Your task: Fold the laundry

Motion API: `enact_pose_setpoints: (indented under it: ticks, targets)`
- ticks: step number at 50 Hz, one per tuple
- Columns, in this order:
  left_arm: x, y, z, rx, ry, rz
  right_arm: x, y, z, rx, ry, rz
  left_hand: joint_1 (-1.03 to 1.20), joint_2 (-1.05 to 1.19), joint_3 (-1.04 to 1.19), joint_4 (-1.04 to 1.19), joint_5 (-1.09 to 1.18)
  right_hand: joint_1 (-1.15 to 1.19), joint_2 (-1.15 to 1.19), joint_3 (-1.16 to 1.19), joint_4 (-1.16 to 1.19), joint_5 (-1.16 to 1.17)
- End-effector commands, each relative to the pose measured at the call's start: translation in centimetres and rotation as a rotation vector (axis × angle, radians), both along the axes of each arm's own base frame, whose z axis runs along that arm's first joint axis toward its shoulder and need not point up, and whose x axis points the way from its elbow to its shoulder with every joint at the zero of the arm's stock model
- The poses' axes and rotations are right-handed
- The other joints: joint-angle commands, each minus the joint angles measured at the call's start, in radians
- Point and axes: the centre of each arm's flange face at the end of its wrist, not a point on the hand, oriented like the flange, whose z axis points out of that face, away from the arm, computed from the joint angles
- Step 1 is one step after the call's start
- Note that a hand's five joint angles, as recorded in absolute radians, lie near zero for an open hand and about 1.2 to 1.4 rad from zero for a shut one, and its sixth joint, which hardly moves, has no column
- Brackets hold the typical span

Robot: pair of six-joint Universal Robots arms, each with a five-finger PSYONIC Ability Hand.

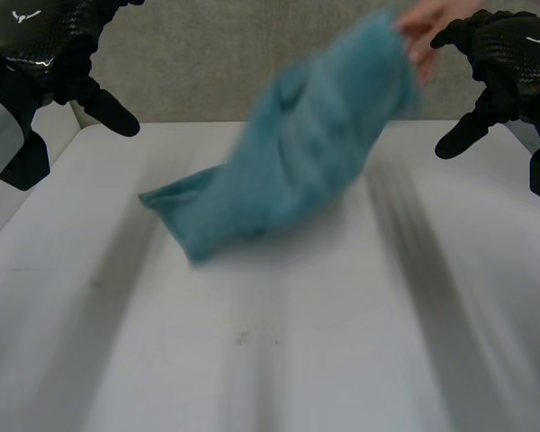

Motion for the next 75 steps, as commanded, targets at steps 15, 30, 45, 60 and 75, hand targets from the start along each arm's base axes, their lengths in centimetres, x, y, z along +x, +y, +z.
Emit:
enact_pose_setpoints:
  ticks: [15, 30, 45, 60, 75]
  targets:
    - [-0.3, -0.9, -1.4, 0.038, -0.021, 0.001, 0.9, -0.1, -0.9, 0.017, 0.012, 0.030, -0.023, -0.033, -0.044, -0.034, -0.045, -0.031, -0.050, -0.044, -0.060, -0.053]
    - [0.1, -5.8, -6.2, 0.162, -0.061, 0.055, 5.2, 2.7, -8.3, 0.173, 0.368, 0.242, -0.004, -0.014, -0.025, -0.015, -0.027, 0.006, -0.014, -0.007, -0.024, -0.017]
    - [0.0, -6.3, -7.6, 0.189, -0.093, 0.058, 6.2, 3.3, -18.8, 0.354, 0.376, 0.266, -0.007, -0.017, -0.028, -0.018, -0.029, 0.229, 0.209, 0.216, 0.199, 0.206]
    - [-0.1, -6.5, -8.0, 0.186, -0.092, 0.056, 6.8, 2.3, -23.8, 0.376, 0.380, 0.267, -0.004, -0.014, -0.025, -0.015, -0.027, 0.355, 0.336, 0.342, 0.326, 0.333]
    - [-0.3, -6.3, -8.0, 0.188, -0.093, 0.050, 7.2, 1.6, -24.5, 0.340, 0.367, 0.265, -0.004, -0.014, -0.025, -0.015, -0.027, 0.444, 0.424, 0.431, 0.414, 0.421]
